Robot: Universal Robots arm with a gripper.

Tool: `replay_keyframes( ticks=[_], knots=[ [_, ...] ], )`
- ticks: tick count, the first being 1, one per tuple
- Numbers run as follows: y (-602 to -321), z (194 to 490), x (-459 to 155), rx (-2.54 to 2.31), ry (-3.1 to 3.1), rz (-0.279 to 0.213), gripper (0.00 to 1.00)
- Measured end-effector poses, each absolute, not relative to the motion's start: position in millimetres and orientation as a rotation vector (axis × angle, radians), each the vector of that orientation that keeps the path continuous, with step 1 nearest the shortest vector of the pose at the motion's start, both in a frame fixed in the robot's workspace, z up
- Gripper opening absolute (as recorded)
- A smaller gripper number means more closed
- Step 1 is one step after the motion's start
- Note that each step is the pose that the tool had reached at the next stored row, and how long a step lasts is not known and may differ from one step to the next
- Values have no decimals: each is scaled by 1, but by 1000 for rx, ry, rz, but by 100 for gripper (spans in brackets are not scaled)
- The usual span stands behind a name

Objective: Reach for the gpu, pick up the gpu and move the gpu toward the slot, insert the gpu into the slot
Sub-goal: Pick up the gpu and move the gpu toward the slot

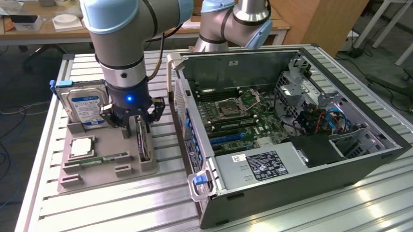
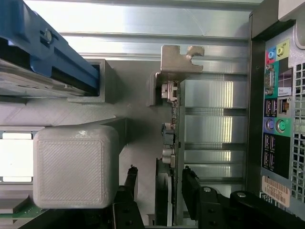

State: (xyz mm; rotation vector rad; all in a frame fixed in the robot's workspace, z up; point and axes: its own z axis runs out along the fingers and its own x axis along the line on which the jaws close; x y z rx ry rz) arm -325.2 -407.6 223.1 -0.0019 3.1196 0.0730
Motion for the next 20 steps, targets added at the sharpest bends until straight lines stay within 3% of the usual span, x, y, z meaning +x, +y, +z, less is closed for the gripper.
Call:
replay_keyframes(
  ticks=[20],
  knots=[
    [-408,223,-322,-2,3120,73,48]
  ],
)
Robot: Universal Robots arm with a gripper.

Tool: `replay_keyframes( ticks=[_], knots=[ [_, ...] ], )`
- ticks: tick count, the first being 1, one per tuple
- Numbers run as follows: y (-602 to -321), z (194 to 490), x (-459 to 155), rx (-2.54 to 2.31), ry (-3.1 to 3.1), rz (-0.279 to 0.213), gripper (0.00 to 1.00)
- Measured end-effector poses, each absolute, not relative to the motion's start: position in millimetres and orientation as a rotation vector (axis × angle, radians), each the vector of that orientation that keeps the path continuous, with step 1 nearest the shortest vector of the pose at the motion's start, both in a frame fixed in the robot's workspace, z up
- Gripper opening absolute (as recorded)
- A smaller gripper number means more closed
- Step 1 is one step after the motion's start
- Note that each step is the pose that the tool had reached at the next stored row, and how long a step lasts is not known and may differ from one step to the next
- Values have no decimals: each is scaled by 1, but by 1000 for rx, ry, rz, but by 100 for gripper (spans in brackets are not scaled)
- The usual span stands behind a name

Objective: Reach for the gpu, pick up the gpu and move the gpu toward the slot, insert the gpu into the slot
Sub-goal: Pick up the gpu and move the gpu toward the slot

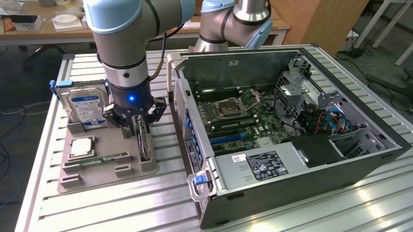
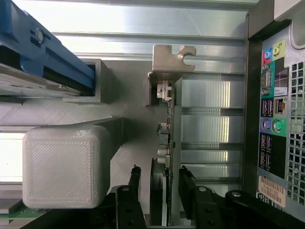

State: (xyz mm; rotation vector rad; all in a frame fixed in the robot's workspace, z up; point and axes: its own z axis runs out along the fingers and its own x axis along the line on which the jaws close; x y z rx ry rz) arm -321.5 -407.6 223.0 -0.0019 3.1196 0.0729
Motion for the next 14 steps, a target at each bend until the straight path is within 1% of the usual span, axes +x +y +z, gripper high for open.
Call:
replay_keyframes(
  ticks=[1,14],
  knots=[
    [-408,223,-322,-2,3120,73,42],
    [-408,223,-321,-2,3120,80,42]
  ],
)
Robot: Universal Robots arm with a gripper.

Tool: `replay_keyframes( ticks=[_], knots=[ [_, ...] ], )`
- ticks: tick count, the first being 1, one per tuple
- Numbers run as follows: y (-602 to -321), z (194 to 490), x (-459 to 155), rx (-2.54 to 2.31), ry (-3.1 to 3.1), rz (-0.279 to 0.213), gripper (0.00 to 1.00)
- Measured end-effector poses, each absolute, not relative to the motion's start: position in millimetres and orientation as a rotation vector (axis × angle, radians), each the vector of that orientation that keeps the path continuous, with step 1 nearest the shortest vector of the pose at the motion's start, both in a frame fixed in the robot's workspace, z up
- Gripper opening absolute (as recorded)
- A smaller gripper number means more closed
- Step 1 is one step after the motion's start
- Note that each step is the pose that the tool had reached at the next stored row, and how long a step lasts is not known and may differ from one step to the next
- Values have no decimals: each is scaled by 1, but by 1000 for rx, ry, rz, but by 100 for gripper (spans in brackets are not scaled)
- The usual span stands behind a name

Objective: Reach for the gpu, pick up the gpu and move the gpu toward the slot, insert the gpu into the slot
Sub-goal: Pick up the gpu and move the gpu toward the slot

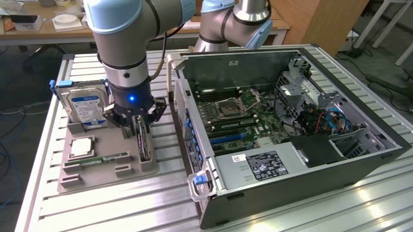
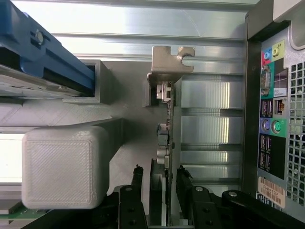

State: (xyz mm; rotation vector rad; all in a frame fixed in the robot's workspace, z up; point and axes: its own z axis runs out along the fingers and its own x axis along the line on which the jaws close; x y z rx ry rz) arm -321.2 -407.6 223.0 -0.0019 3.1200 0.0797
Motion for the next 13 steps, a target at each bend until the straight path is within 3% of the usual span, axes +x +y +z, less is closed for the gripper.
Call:
replay_keyframes(
  ticks=[6,7,13],
  knots=[
    [-408,223,-321,-2,3120,80,40],
    [-408,223,-321,-2,3120,80,33],
    [-408,223,-321,-2,3120,80,33]
  ],
)
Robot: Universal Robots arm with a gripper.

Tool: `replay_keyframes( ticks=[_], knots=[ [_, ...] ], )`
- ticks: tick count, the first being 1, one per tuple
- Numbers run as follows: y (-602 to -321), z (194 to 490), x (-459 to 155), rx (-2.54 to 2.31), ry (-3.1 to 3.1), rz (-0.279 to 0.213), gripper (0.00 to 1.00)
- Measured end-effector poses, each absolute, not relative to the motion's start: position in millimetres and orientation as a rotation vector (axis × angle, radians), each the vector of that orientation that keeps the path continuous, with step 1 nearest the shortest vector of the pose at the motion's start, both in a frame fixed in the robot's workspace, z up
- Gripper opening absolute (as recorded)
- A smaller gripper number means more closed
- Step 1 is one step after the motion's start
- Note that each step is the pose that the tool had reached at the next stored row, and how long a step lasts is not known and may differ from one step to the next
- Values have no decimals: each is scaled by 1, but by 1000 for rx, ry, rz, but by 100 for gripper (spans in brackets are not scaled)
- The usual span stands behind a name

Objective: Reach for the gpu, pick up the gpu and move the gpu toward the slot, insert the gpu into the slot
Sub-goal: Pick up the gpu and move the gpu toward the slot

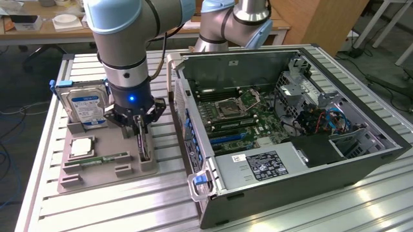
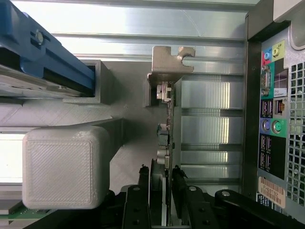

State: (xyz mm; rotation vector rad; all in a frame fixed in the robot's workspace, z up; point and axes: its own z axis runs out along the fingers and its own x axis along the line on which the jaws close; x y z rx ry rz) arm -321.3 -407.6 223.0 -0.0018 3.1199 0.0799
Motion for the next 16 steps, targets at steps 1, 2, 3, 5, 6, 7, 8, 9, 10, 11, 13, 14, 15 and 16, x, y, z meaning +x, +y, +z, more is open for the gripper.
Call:
replay_keyframes(
  ticks=[1,2,3,5,6,7,8,9,10,11,13,14,15,16],
  knots=[
    [-408,223,-321,-2,3120,80,33],
    [-408,223,-321,-2,3120,80,33],
    [-408,223,-321,-2,3120,80,33],
    [-408,223,-321,-2,3120,80,31],
    [-408,223,-321,-2,3120,80,31],
    [-408,223,-321,-2,3120,80,29],
    [-408,223,-321,-2,3120,80,29],
    [-408,223,-321,-2,3120,80,29],
    [-408,223,-321,-2,3120,80,29],
    [-408,223,-321,-2,3120,80,29],
    [-408,223,-321,-2,3120,80,29],
    [-408,223,-321,-2,3120,80,29],
    [-408,223,-321,-2,3120,80,29],
    [-408,223,-321,-2,3120,80,29]
  ],
)
